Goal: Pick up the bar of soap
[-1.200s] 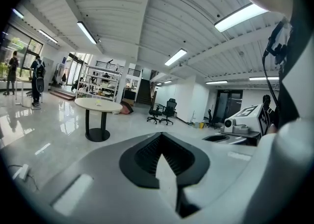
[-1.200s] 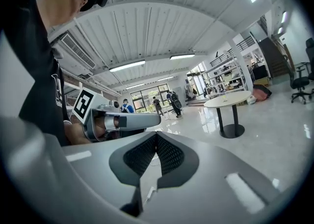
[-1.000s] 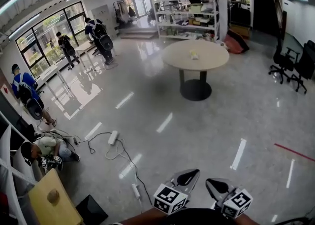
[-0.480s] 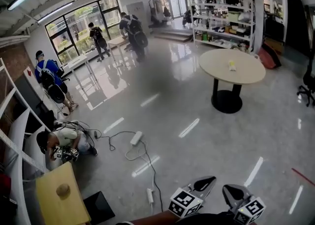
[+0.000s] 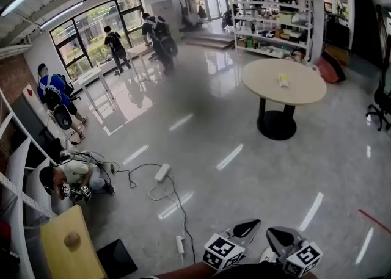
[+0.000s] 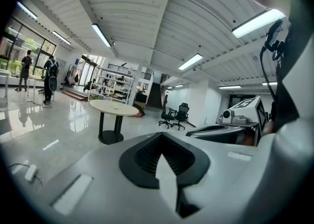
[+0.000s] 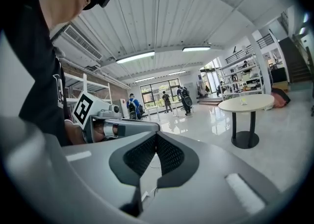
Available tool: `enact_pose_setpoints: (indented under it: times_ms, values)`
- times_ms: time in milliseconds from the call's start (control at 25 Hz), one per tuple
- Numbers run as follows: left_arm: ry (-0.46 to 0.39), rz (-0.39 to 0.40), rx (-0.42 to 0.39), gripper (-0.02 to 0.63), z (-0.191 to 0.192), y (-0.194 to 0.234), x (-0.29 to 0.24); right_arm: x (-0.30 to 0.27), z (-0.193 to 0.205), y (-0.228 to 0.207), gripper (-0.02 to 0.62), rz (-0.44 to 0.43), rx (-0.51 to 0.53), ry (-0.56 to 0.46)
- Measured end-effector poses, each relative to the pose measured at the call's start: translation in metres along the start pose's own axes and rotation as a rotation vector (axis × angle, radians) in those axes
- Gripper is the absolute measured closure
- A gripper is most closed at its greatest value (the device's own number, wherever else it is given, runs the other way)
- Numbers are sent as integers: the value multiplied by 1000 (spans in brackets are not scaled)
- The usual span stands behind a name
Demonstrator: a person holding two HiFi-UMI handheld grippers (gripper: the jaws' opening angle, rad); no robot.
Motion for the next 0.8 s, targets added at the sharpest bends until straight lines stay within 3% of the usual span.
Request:
enact_pose_setpoints:
  times_ms: [240,520,800]
  values:
    - [-3,0,-11,599,-7,1,-52,6,-16,-49,591,9,-13,-45]
    - [-24,12,-34,598,-11,-19,-127,30,-36,-118,591,-4,21,-103]
    - [-23,2,-34,598,1,-53,-175,68,-43,-158,591,-16,14,-111]
Point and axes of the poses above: the fingertips, and each gripper's own axes: x backward along the fingers, y to its left, z out of its underside, the point moved 6 cm from there along x, backward along the fingers, and after that the axes turned 11 degrees about -y, right-handed, at the moved point
